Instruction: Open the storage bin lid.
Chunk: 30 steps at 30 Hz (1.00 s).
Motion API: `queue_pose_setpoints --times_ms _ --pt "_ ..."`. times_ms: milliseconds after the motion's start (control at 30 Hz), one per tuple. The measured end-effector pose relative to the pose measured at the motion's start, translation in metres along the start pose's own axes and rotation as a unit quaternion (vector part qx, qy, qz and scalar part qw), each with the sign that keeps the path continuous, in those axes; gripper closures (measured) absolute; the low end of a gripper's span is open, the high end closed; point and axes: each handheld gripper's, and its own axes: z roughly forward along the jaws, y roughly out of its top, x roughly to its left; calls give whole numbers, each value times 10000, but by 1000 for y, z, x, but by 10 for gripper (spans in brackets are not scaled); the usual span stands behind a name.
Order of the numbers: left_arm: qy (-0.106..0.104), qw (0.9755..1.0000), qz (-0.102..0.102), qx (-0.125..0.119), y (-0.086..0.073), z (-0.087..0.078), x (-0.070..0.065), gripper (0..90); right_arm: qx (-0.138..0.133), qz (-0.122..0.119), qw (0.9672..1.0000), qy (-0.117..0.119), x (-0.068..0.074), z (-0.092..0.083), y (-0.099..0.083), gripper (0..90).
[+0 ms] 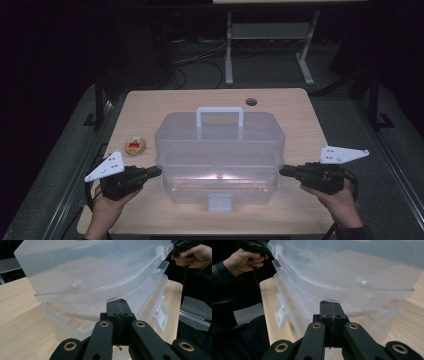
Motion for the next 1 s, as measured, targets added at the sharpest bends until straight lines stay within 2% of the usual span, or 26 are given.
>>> queue_pose_setpoints --times_ms 500,700,800,933,1000 --pt "9 10000 47 -55 10 5 5 900 -62 -81 9999 -39 -3 0 10 900" --pt "137 9999 52 -22 8 0 4 898 -30 -103 9999 -52 -3 1 11 900" --pt "235 9997 -35 -27 5 -5 6 859 -17 -105 9999 -53 -4 2 12 900" --pt "387 9992 -28 -16 4 -8 8 796 0 -100 9999 -54 -4 2 12 900" --pt "479 9988 -12 40 4 -7 8 717 5 -102 9999 -60 -4 2 12 900"
